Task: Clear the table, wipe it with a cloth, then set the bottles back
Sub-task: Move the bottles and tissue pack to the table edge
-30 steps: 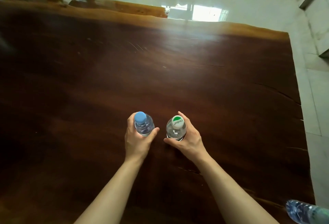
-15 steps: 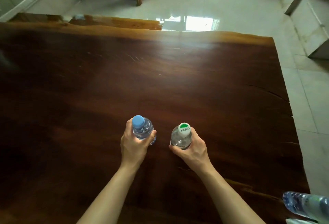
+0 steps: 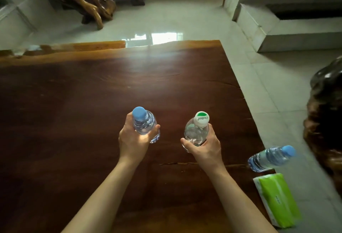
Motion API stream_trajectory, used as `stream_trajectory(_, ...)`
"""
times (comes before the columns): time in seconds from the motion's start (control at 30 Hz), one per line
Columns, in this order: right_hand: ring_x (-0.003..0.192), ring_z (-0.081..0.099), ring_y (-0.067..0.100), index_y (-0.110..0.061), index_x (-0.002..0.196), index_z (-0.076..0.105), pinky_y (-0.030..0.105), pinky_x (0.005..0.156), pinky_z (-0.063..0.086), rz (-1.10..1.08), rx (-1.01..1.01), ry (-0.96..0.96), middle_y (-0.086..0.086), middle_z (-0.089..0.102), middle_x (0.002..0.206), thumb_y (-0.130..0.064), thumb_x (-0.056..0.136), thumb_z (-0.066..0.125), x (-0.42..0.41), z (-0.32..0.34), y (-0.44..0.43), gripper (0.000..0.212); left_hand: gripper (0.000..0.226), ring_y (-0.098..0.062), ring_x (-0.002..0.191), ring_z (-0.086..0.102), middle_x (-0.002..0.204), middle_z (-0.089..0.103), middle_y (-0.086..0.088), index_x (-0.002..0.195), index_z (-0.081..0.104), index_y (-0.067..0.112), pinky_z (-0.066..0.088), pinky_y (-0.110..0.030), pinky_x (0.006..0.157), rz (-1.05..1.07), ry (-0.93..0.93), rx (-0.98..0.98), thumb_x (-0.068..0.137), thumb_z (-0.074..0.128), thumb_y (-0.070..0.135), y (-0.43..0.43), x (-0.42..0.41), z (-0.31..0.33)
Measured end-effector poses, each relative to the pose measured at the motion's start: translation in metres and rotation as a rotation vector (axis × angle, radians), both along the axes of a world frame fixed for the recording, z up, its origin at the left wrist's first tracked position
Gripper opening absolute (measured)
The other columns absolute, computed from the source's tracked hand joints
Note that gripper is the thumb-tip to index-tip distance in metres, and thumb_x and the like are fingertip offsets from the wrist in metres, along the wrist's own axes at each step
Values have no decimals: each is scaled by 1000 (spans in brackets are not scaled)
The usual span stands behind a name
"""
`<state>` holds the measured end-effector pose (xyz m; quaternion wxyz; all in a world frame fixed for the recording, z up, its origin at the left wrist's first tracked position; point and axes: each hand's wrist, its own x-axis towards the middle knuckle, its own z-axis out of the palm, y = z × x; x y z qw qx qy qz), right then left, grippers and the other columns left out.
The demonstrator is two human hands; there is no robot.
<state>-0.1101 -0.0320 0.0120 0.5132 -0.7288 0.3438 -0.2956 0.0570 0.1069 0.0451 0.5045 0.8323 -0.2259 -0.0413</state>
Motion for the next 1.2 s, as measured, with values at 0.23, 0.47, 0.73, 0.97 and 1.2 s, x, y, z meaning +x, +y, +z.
stream_trajectory(0.23,108,57,-10,-46,120,47,0,77,44,-193,22,-50,-22,60,114,-51,66,84,-47,9,-42,66,67,-15,86,66,96,68,6,119,55,22,50,-26,81,-151,-51,-25,64,91,41,-78,-25,12)
stream_trajectory(0.47,98,66,2,-32,118,55,3,80,44,-525,-11,-109,-9,68,110,-32,68,89,-65,-13,-91,60,67,-16,87,68,99,70,5,119,56,20,53,-30,82,-302,-56,0,63,88,41,-169,-51,7)
stream_trajectory(0.73,94,63,0,-16,122,56,-4,79,37,-817,59,-97,0,67,110,-22,70,91,-63,-51,-135,63,67,-16,88,69,98,72,6,121,56,22,57,-38,84,-447,12,65,64,91,36,-268,-79,-23)
stream_trajectory(0.97,104,53,-22,-30,122,50,-6,78,38,-1005,143,-115,-16,60,112,-18,70,91,-54,-77,-147,67,60,-12,86,70,94,72,10,117,57,26,58,-42,83,-607,133,129,67,90,33,-338,-101,-53)
stream_trajectory(1.2,108,56,-11,-39,122,48,-2,79,42,-1101,165,-106,-8,62,116,-22,71,90,-50,-92,-157,69,59,-2,84,68,92,71,17,114,54,35,59,-36,80,-708,134,166,66,88,35,-374,-110,-72)
